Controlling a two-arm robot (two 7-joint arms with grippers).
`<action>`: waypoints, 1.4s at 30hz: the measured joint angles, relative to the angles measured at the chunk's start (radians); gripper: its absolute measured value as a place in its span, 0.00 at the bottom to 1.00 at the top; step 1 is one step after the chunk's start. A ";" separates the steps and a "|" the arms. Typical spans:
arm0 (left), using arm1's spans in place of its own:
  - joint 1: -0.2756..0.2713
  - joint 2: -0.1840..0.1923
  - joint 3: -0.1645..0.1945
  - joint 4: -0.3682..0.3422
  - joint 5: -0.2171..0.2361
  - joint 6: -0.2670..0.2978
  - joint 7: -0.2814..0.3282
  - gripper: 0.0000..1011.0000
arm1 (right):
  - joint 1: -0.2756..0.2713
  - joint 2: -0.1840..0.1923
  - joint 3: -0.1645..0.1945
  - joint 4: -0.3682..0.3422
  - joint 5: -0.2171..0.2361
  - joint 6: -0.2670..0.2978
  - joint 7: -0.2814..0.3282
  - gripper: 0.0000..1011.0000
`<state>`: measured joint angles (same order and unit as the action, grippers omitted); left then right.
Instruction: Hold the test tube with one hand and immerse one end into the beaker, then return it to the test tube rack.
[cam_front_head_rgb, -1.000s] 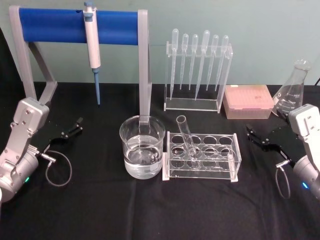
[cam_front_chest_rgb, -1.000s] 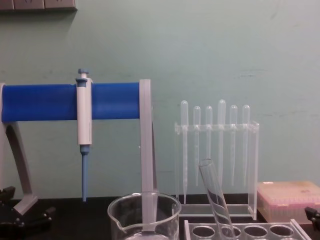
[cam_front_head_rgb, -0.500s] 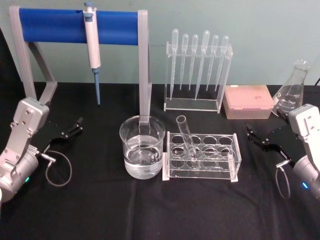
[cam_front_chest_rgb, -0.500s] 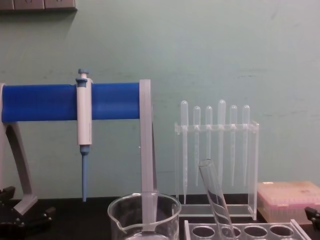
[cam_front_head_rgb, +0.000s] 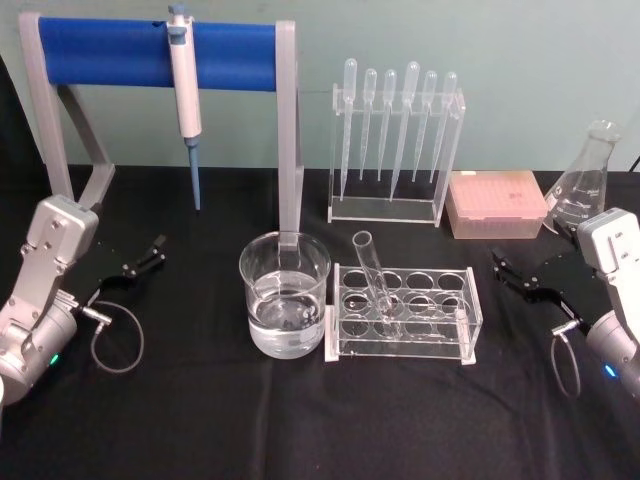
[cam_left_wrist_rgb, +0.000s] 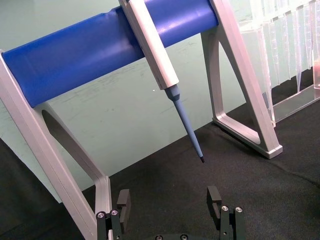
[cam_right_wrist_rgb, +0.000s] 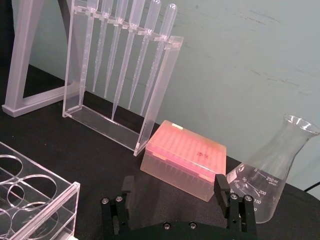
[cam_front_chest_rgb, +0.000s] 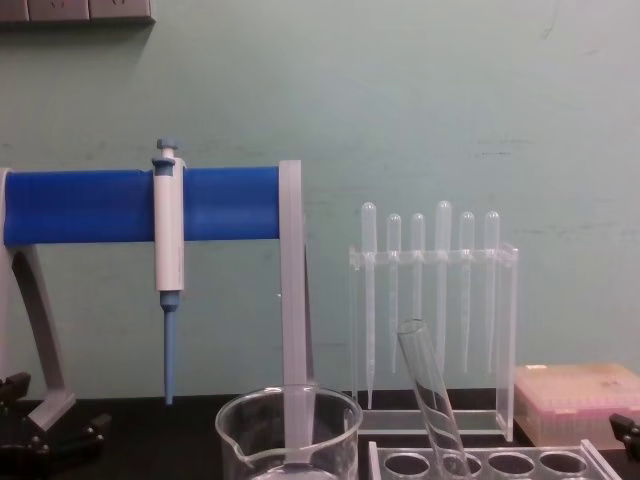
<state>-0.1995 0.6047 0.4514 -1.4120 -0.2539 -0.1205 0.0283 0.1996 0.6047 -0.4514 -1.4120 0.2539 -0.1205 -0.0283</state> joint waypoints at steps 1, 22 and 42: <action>0.000 0.000 0.000 0.000 0.000 0.000 0.000 0.99 | 0.000 0.000 0.000 0.000 0.000 0.000 0.000 0.99; 0.000 0.000 0.000 0.000 0.000 0.000 0.000 0.99 | -0.021 0.001 0.039 -0.038 0.017 0.005 0.026 0.99; 0.000 0.000 0.000 0.000 0.000 0.000 0.000 0.99 | -0.098 0.176 0.162 -0.220 0.224 0.091 0.372 0.99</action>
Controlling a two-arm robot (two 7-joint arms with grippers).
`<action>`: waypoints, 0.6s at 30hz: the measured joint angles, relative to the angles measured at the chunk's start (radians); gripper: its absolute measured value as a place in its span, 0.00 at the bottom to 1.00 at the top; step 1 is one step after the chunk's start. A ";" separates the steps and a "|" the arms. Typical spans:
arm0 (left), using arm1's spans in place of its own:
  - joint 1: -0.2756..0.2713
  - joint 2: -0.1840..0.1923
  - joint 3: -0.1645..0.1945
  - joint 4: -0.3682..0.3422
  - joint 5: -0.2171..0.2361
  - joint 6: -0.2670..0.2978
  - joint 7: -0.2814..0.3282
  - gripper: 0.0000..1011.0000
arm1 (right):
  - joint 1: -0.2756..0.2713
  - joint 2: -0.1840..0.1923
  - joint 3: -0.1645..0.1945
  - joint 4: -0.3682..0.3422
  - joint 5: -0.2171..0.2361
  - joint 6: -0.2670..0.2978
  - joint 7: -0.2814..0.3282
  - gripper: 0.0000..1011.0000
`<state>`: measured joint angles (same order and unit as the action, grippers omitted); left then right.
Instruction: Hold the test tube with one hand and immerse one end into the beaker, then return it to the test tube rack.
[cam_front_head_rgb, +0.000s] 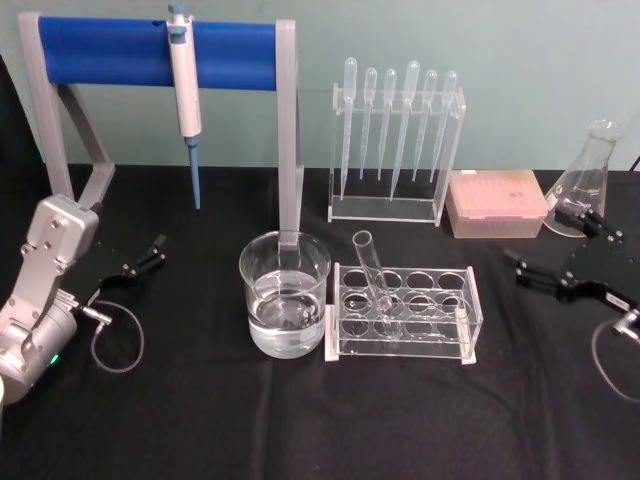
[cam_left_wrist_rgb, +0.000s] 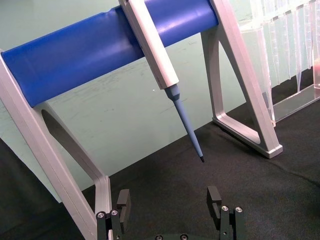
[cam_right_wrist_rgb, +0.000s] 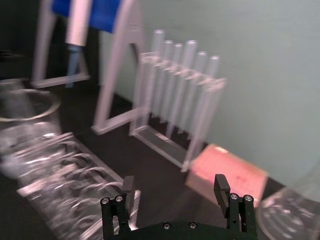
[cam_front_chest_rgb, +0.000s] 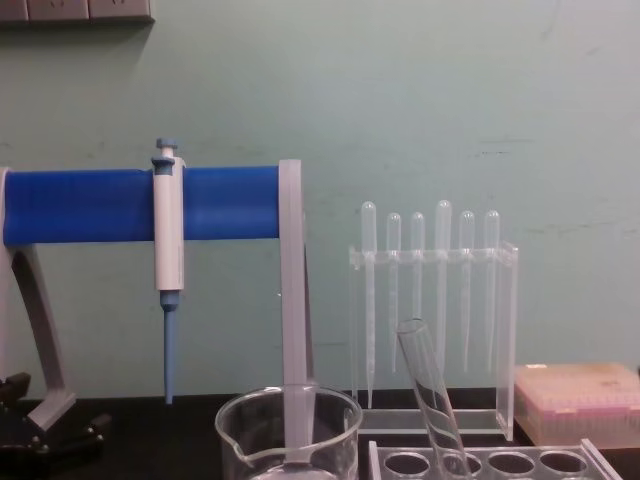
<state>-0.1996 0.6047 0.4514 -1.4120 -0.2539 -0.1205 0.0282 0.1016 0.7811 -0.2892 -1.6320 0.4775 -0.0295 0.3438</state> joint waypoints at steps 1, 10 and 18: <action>0.000 0.000 0.000 0.000 0.000 0.000 0.000 0.99 | -0.003 0.023 0.008 -0.005 0.029 0.009 0.056 0.99; 0.000 0.000 0.000 0.000 0.000 0.000 0.000 0.99 | -0.026 0.127 0.020 -0.016 0.069 -0.032 0.307 0.99; 0.000 0.000 0.000 0.000 0.000 0.000 0.000 0.99 | -0.025 0.145 0.013 -0.053 0.067 -0.035 0.387 0.99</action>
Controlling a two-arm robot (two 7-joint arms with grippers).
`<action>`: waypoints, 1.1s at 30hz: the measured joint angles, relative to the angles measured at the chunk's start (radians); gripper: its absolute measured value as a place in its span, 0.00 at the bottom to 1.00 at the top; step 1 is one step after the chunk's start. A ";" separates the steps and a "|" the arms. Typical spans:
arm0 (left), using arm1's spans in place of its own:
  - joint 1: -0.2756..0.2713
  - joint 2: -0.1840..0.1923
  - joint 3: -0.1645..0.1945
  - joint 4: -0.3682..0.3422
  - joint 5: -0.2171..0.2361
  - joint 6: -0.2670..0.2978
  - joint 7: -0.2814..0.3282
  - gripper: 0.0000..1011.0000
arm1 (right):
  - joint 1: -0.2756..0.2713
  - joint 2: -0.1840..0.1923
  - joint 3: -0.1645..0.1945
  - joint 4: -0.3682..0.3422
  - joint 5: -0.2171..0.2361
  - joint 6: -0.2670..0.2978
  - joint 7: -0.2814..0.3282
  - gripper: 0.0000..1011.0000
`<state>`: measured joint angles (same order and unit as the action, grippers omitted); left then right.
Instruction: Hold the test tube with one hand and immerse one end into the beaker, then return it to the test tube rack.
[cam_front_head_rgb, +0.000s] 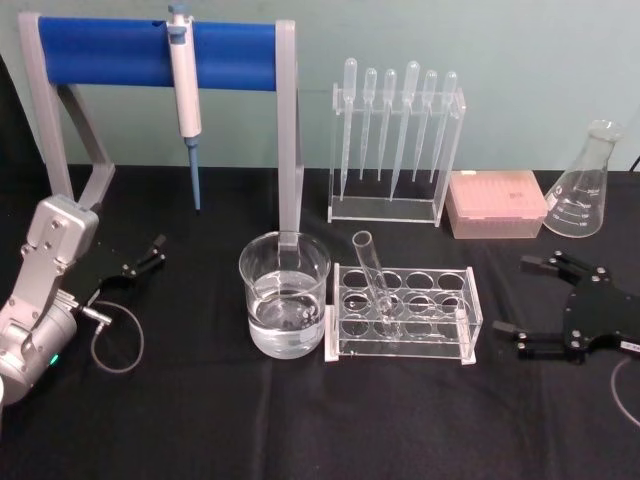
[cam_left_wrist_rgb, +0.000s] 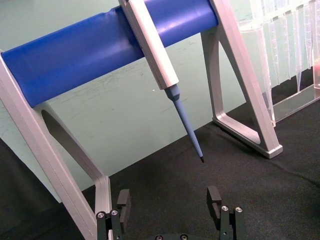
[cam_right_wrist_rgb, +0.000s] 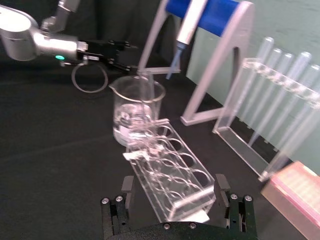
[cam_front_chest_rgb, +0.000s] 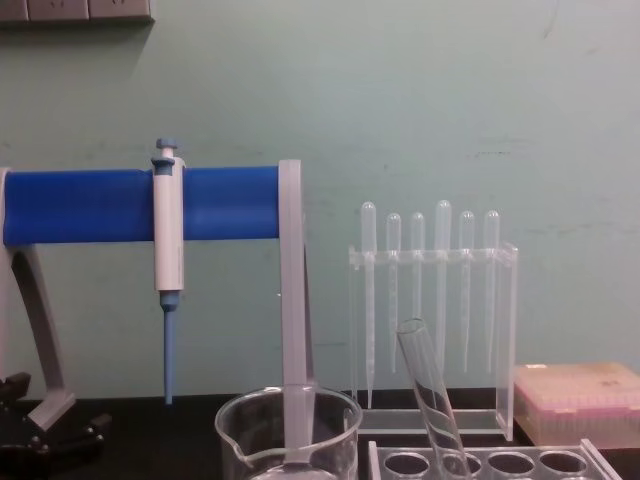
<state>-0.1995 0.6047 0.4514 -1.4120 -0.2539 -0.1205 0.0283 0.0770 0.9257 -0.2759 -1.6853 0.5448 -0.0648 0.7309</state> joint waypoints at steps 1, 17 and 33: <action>0.000 0.000 0.000 0.000 0.000 0.000 0.000 0.99 | 0.006 -0.001 -0.006 -0.009 -0.001 0.008 0.006 0.99; 0.000 0.000 0.000 0.000 0.000 0.000 0.000 0.99 | 0.112 -0.050 -0.107 -0.060 -0.048 0.119 0.007 0.99; 0.000 0.000 0.000 0.000 0.000 0.000 0.000 0.99 | 0.275 -0.139 -0.234 -0.018 -0.115 0.207 0.014 0.99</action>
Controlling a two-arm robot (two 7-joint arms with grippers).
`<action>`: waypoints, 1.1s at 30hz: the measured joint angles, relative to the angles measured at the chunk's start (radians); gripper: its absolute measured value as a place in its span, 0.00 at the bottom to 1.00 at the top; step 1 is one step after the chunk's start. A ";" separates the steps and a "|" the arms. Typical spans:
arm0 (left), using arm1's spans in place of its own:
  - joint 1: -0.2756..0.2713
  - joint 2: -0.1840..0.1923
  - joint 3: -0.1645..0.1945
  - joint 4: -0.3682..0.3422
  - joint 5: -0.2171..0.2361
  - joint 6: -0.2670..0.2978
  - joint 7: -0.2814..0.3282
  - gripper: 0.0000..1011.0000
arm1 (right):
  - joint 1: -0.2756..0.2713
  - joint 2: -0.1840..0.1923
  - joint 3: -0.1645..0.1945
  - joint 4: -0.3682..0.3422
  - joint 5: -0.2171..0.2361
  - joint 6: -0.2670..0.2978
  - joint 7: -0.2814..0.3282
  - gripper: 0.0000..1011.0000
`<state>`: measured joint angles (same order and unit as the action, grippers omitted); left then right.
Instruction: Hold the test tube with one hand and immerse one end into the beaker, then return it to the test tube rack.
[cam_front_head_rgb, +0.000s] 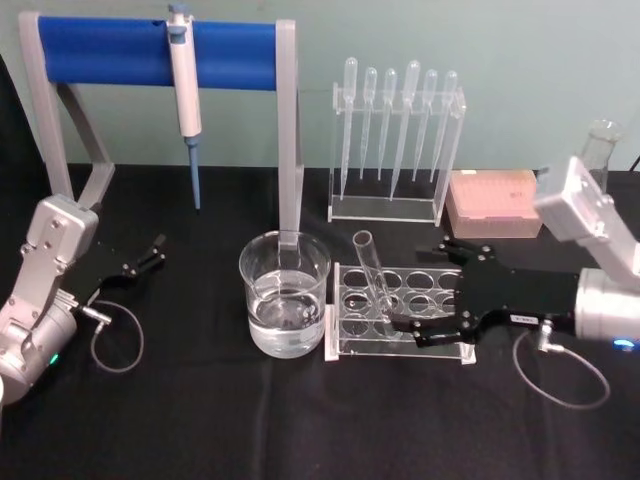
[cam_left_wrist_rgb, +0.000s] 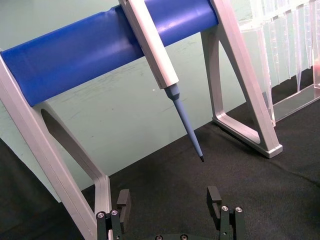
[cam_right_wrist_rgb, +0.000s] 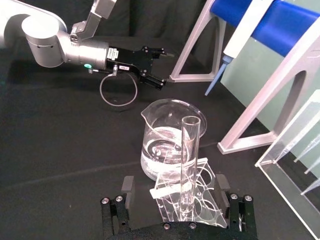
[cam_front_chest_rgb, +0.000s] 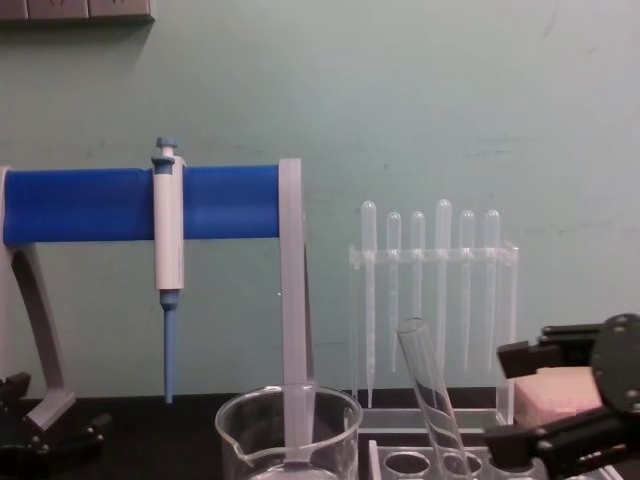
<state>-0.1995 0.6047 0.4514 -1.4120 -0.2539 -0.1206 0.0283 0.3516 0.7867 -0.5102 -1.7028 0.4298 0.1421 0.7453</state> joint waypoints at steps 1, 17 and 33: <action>0.000 0.000 0.000 0.000 0.000 0.000 0.000 0.99 | 0.007 -0.004 -0.006 0.005 -0.002 0.004 0.001 0.99; 0.000 0.000 0.000 0.000 0.000 0.000 0.000 0.99 | 0.111 -0.080 -0.094 0.073 -0.034 0.080 -0.019 0.99; 0.000 0.000 0.000 0.000 0.000 0.000 0.000 0.99 | 0.141 -0.136 -0.123 0.101 -0.051 0.091 -0.073 0.99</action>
<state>-0.1995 0.6047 0.4514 -1.4120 -0.2539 -0.1205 0.0283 0.4929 0.6510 -0.6328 -1.6017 0.3784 0.2332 0.6719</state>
